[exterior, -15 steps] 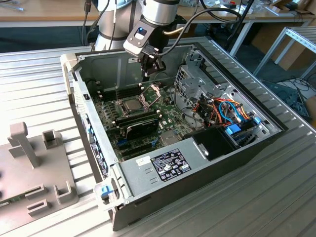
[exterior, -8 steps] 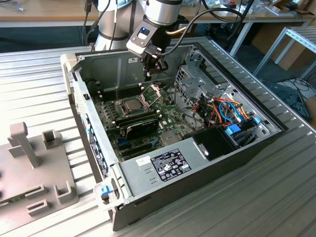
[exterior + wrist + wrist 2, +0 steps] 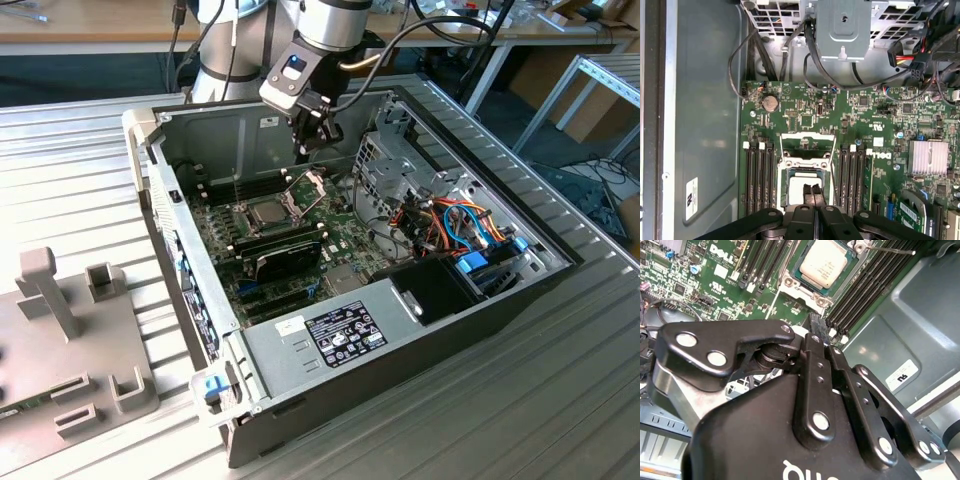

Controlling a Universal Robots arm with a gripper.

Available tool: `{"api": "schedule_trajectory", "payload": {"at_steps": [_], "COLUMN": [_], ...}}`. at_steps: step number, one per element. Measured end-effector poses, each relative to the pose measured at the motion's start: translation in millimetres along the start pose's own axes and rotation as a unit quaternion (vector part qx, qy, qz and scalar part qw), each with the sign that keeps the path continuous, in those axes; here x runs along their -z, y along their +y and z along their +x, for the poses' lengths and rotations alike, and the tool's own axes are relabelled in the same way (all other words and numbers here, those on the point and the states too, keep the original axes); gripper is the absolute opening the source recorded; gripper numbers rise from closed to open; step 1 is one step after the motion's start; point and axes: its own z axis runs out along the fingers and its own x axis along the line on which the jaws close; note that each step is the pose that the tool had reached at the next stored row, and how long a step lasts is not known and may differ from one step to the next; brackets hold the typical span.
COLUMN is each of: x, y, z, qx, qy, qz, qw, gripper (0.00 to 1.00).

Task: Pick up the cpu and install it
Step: 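Close the cpu cover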

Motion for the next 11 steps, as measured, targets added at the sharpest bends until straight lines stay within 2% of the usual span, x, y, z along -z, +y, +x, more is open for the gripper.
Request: {"api": "schedule_trajectory", "payload": {"at_steps": [4,5,7,11], "x": [-0.3,-0.5,-0.8,-0.9], "y": [11.1,16.9,23.5,23.8], "z": [-0.3,-0.4,-0.6,-0.6], "qx": [0.000,0.000,0.000,0.000], "qy": [0.0000,0.0000,-0.0001,0.0000], "qz": [0.0000,0.0000,0.0000,0.0000], "qw": [1.00000,1.00000,1.00000,1.00000], "gripper": [0.11,0.11,0.11,0.11]}}
